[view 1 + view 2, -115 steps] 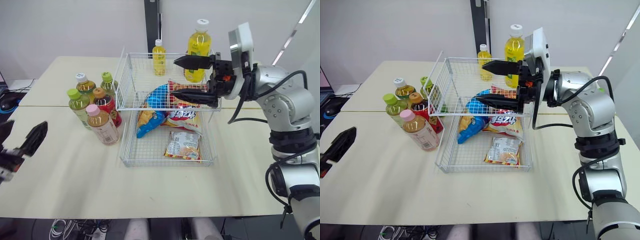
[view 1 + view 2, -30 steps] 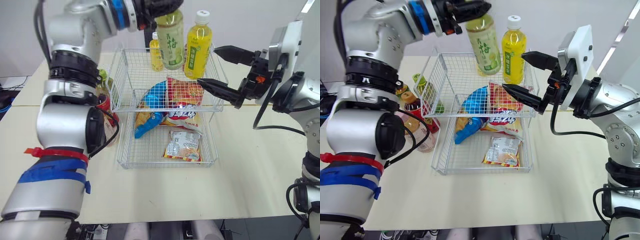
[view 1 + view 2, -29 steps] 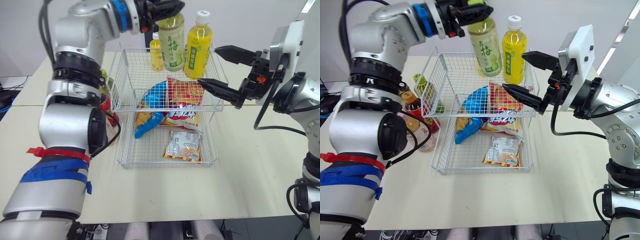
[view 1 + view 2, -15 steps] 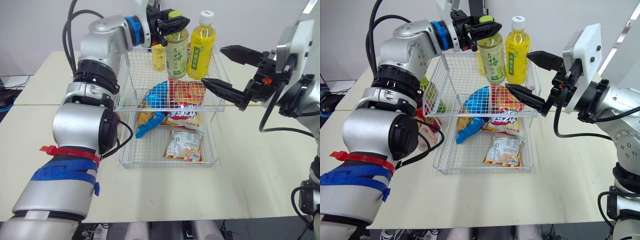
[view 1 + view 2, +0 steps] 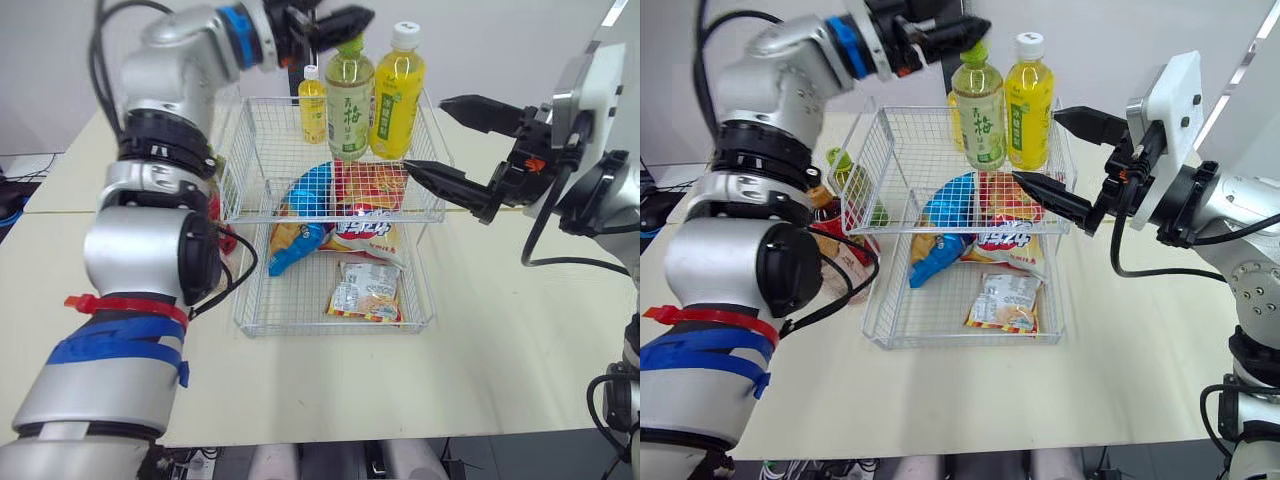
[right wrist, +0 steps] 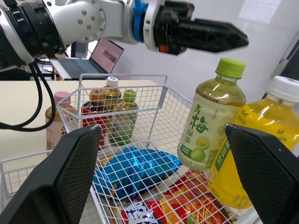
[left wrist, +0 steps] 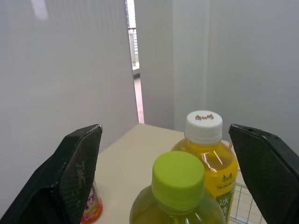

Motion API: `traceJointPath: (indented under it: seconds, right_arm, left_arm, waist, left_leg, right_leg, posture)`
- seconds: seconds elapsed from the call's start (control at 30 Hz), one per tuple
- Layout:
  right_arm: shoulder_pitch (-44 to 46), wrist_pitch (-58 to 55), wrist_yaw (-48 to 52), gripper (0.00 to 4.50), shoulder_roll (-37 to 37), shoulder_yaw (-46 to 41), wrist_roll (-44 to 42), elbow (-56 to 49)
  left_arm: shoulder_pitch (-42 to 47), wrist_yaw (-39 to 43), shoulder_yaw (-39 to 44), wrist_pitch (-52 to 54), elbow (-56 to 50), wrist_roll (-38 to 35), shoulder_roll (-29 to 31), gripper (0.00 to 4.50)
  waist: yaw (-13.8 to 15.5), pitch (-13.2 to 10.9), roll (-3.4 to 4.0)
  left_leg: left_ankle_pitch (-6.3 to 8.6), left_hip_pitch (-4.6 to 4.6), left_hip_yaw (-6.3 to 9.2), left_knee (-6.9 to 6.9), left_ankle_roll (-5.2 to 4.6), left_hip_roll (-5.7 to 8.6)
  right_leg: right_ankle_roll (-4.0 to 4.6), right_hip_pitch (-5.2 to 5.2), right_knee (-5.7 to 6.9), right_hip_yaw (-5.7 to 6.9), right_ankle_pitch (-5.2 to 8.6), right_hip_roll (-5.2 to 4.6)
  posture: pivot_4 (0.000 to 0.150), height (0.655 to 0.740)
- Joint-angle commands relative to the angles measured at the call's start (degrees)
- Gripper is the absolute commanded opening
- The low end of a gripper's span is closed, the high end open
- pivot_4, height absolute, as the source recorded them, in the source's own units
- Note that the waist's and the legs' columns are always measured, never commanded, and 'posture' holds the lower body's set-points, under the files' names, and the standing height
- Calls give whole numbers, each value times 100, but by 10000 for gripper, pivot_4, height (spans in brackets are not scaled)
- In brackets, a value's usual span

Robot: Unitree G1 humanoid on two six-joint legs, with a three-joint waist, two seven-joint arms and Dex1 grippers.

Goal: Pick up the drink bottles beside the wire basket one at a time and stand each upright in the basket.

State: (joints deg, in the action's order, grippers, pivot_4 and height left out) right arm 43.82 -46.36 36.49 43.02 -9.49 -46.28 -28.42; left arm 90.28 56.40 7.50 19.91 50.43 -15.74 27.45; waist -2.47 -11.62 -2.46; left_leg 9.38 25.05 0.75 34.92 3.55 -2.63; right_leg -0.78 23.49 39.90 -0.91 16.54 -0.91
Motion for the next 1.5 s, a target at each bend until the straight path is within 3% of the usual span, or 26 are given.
traceJointPath:
  seconds: [0.03, 0.17, 0.3, 0.47, 0.63, 0.73, 0.87, 0.97, 1.1, 1.33, 1.5]
  right_arm:
    - [225, 213, 272, 45000, -59, 23, -64, 173]
    - [431, 260, 692, 45000, -217, 223, -167, 492]
    - [745, 604, 1153, 45000, -445, 592, 174, 998]
    - [1111, 1093, 1719, 45000, -737, 958, 541, 1643]
    - [1383, 1394, 2181, 45000, -990, 1126, 761, 2161]
    - [1465, 1529, 2388, 45000, -1080, 1180, 874, 2400]
    - [1542, 1616, 2590, 45000, -1178, 1224, 968, 2571]
    - [1580, 1646, 2657, 45000, -1228, 1228, 1022, 2636]
    - [1582, 1650, 2656, 45000, -1278, 1207, 1069, 2616]
    - [1442, 1498, 2395, 45000, -1154, 1053, 1126, 2279]
    - [1224, 1311, 2085, 45000, -1003, 933, 1077, 1830]
  left_arm:
    - [-441, -220, 400, 526, -1077, -256, 566, 44790]
    - [-1566, -657, 1078, 961, -2371, -600, 1226, 44790]
    - [-3350, -1358, 2290, 1671, -4188, -949, 1863, 44790]
    - [-5708, -1852, 3947, 2549, -6153, -1347, 2012, 44790]
    - [-8400, -1851, 5555, 3067, -7673, -1802, 1118, 44790]
    - [-9906, -1778, 6035, 2916, -8349, -2060, 264, 44790]
    - [-11193, -1679, 6355, 2446, -8563, -2449, -539, 44790]
    - [-11409, -1833, 6283, 2174, -8647, -2686, -611, 44790]
    - [-11023, -2284, 5929, 2157, -8532, -2926, -155, 44790]
    - [-9269, -2875, 4394, 2025, -7105, -2314, 1324, 44790]
    - [-7707, -2921, 3112, 1409, -5675, -1634, 1776, 44790]
  waist:
    - [-32, 1, 2]
    - [-87, 2, 4]
    - [-86, 3, 4]
    - [-30, 4, 1]
    - [21, 10, -5]
    - [42, 17, -17]
    - [99, 27, -33]
    - [110, 29, -32]
    - [109, 35, -33]
    - [88, 39, -33]
    - [91, 38, -33]
  left_leg:
    - [0, -4, 0, 0, 0, -1]
    - [-1, -14, -1, 0, 1, -8]
    - [-1, -15, 2, 1, 2, -10]
    - [-1, -14, 7, 7, 3, -11]
    - [-1, -24, 7, 9, 3, -9]
    - [0, -25, 7, 10, 2, -16]
    - [0, -26, 19, 10, 2, -12]
    - [-2, -29, 20, 13, 0, -10]
    - [-9, -33, 18, 13, -9, -13]
    - [-8, -32, 8, 11, -9, -14]
    - [-8, -31, 2, 10, -8, -13]
  right_leg:
    - [0, -3, 2, 0, 0, 0]
    - [1, -6, 8, -4, 0, 1]
    - [2, -8, 9, -8, -1, -1]
    - [2, -14, 5, 1, -1, -5]
    - [2, -28, 2, 3, -1, -21]
    - [2, -30, 4, 1, -1, -31]
    - [7, -32, 3, 2, 0, -25]
    - [18, -37, 4, 4, 6, -22]
    - [17, -40, 8, 4, 5, -13]
    - [26, -34, 9, 8, -3, -2]
    - [21, -32, 6, 7, -6, -5]
  posture:
    - [1500, 7400]
    - [1500, 7400]
    - [1500, 7400]
    - [1500, 7400]
    - [1500, 7400]
    - [1500, 7400]
    - [1500, 7400]
    - [1500, 7400]
    - [1500, 7400]
    - [1500, 7400]
    - [1500, 7400]
